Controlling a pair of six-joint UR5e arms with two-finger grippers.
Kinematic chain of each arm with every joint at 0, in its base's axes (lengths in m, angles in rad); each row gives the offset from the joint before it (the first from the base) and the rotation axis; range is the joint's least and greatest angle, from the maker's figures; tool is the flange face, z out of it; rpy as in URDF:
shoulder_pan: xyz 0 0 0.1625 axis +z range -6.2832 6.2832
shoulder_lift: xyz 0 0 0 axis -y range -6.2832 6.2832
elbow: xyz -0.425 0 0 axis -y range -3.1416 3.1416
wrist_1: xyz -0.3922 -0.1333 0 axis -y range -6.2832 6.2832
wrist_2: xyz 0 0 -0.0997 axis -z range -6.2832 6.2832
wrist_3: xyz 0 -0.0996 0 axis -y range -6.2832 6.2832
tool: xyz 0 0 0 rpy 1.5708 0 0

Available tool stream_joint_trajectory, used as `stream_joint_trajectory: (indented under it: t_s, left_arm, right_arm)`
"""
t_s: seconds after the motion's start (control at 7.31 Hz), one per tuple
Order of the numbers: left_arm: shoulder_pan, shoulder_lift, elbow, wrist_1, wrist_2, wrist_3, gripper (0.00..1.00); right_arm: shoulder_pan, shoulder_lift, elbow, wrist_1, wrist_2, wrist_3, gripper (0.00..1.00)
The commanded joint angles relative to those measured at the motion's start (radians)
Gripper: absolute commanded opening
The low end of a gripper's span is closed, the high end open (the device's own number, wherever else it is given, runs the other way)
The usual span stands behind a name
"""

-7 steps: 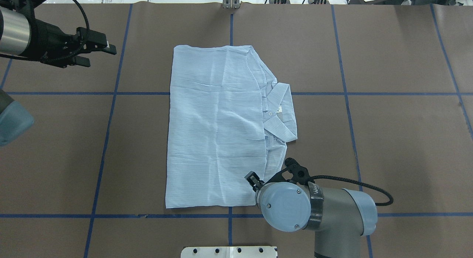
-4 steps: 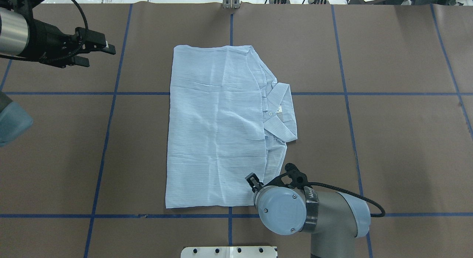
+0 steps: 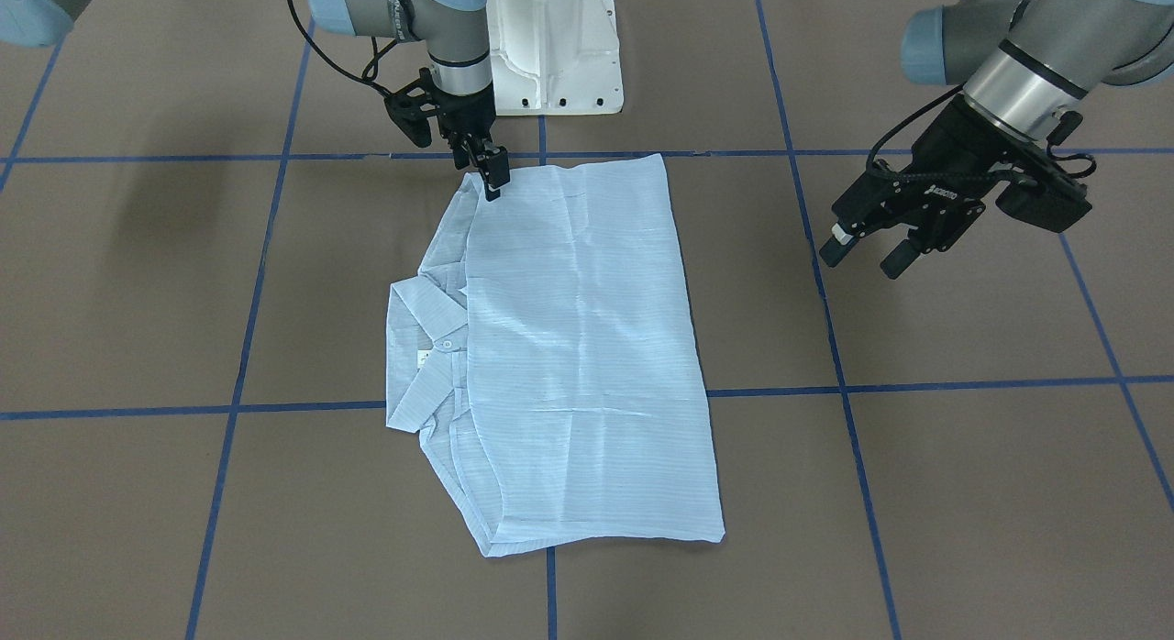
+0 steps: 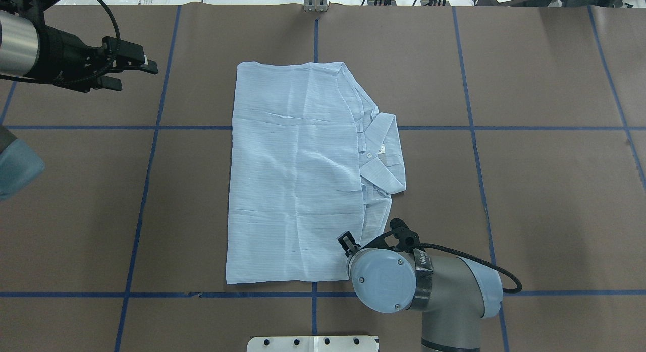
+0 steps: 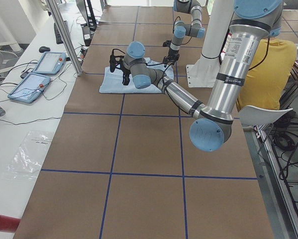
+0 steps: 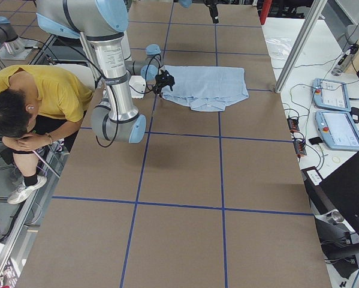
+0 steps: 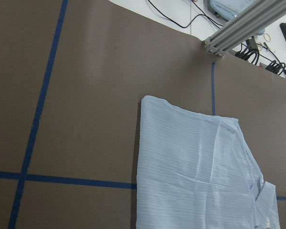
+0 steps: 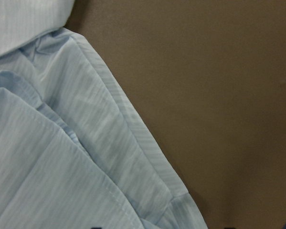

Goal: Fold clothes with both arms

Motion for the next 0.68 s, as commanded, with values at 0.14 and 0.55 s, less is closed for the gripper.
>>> stream_joint_trajectory:
  t_s: [0.14,0.55]
  left_arm:
    - [-0.001,-0.001,-0.001,0.0,0.0,-0.002,1.0]
    - [-0.002,0.0,-0.002,0.0,0.0,-0.003,1.0]
  right_arm:
    - [-0.003,0.004,-0.005,0.0,0.002,0.003,0.65]
    - [-0.004,0.005,-0.002,0.002,0.005,0.003,0.0]
